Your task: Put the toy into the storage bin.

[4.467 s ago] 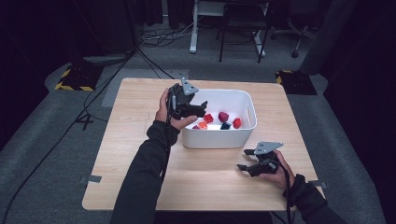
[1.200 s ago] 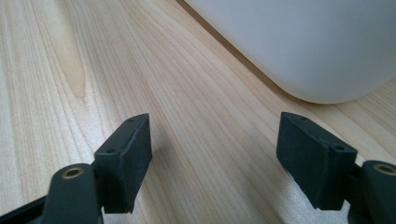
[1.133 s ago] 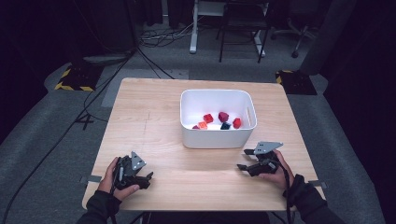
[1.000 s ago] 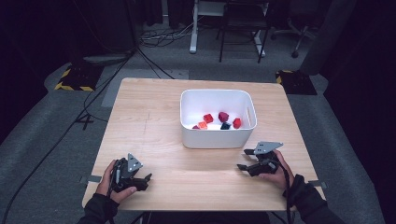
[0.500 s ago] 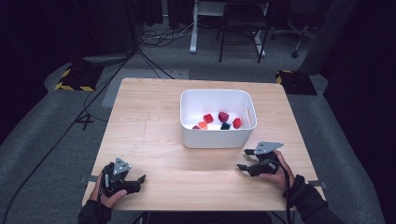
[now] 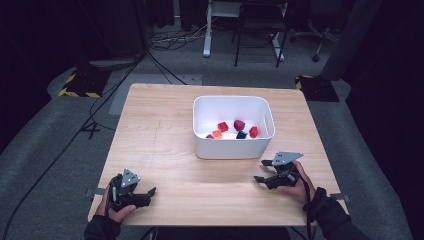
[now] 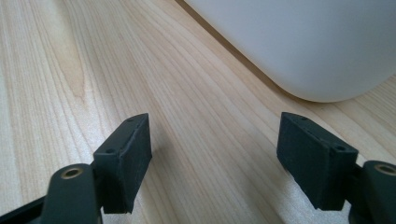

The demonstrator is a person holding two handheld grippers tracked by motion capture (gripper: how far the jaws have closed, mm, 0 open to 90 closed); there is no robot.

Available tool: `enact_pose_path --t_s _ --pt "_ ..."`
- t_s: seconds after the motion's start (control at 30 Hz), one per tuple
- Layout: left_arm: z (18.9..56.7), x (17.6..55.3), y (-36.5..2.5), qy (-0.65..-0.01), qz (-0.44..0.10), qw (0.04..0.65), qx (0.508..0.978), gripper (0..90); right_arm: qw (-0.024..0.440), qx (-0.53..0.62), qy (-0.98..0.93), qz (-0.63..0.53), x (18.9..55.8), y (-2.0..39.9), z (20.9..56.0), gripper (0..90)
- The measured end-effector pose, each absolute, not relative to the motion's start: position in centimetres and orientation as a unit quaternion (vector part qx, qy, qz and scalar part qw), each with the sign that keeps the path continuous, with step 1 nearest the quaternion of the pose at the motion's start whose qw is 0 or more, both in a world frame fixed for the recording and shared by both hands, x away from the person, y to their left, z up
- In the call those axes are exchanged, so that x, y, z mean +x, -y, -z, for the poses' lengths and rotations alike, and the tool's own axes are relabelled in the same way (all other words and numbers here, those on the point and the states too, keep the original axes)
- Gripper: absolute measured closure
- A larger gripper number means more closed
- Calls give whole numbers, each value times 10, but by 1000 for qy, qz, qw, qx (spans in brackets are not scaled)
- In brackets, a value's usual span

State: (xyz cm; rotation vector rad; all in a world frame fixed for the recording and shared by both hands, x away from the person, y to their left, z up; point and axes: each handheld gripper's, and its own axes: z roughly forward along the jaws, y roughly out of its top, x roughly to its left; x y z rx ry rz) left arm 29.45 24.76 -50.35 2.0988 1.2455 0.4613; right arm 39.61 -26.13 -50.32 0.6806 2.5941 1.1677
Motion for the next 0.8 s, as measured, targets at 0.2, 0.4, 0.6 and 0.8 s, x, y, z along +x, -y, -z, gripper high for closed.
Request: enact_pose_path --t_s 0.2,0.4,0.6,0.8 --pt "504 295 -248 -473 -173 324 800 151 108 232 -881 -397 396 261 503 265" --pt "503 295 -248 -475 -174 323 800 151 108 232 -881 -397 396 261 503 265" --pt "504 296 -248 -475 -176 324 799 150 108 231 -881 -397 396 261 503 265" --pt "504 297 -248 -475 -177 324 799 150 108 232 -881 -397 396 261 503 265"
